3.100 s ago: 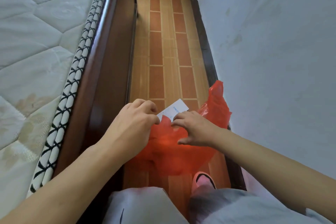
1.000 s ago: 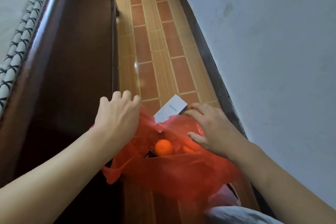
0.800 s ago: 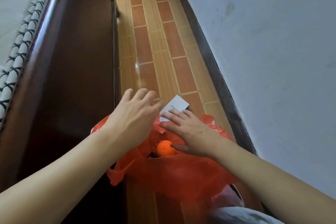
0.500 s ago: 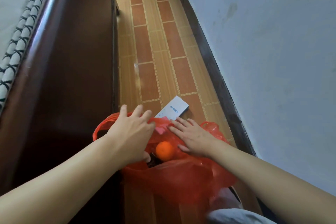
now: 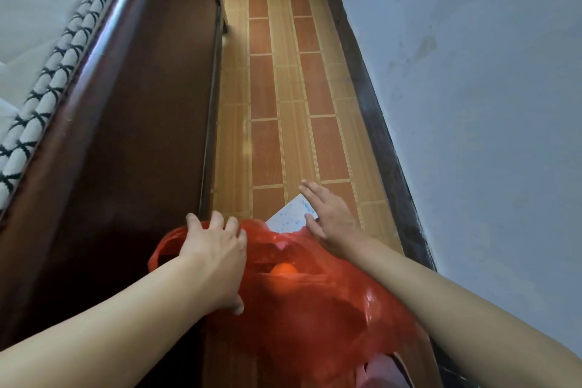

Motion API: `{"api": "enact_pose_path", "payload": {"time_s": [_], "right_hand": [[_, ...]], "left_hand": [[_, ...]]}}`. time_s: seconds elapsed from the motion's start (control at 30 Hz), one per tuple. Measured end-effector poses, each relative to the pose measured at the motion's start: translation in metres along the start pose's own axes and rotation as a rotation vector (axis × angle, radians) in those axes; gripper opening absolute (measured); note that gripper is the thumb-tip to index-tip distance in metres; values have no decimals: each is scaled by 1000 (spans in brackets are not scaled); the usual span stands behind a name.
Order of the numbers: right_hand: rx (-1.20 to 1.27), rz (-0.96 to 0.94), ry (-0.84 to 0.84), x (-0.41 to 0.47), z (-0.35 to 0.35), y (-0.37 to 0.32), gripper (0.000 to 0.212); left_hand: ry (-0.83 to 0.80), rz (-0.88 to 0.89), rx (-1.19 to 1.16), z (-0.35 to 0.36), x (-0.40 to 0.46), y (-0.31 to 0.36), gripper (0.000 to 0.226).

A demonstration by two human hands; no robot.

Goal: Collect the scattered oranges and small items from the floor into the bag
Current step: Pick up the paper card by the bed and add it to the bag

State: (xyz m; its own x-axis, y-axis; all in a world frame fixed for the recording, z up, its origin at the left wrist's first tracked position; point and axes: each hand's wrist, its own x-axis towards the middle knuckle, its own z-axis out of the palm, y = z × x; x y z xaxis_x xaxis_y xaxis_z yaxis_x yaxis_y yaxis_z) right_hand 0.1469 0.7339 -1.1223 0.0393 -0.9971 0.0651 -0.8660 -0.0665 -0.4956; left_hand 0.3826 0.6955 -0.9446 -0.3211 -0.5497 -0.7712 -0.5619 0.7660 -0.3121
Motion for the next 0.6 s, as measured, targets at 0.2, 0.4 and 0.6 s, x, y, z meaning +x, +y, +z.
{"api": "enact_pose_path", "payload": {"time_s": [0.2, 0.4, 0.6], "right_hand": [[-500, -72, -587, 68, 23, 40, 90], [-602, -63, -651, 65, 40, 51, 80], [-572, 68, -497, 44, 10, 58, 79]], "left_hand": [[-1, -4, -4, -3, 4, -1, 125], [122, 1, -15, -8, 5, -1, 93], [137, 17, 5, -8, 4, -2, 92]]}}
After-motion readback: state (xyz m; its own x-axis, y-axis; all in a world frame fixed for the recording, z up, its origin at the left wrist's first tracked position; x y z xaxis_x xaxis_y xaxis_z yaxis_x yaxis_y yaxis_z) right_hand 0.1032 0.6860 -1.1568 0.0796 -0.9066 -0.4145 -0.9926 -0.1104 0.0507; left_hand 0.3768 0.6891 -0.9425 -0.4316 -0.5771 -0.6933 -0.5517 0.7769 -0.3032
